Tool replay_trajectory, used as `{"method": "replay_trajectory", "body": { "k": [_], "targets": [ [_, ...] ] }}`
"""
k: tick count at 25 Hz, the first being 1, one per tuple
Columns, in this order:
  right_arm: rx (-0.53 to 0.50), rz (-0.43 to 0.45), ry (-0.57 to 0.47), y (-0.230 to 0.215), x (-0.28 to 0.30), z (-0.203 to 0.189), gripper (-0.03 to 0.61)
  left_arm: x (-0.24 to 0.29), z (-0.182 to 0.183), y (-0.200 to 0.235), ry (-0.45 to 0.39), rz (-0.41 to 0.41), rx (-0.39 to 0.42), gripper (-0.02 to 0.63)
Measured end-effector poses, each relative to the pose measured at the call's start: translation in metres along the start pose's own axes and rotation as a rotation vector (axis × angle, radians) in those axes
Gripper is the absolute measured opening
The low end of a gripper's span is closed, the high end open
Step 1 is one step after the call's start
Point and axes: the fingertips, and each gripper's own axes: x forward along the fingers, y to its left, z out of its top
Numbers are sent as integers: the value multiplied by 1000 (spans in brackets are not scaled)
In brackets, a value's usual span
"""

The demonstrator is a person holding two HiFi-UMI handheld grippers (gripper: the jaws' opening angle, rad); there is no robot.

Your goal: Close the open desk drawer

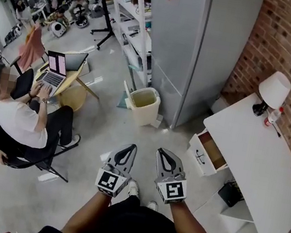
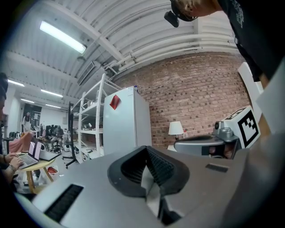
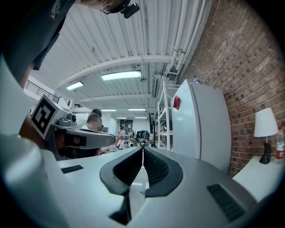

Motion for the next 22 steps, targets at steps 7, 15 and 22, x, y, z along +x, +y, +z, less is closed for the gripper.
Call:
{"method": "replay_trajectory", "body": {
  "k": [7, 15, 22],
  "targets": [
    [3, -37, 25, -15, 23, -3, 29, 34, -1, 19, -22, -48, -24, 8],
    [-22, -99, 57, -26, 45, -1, 30, 70, -3, 26, -41, -160, -71, 8],
    [-12, -230, 98, -50, 44, -17, 29, 102, -14, 24, -47, -279, -93, 8]
  ]
}}
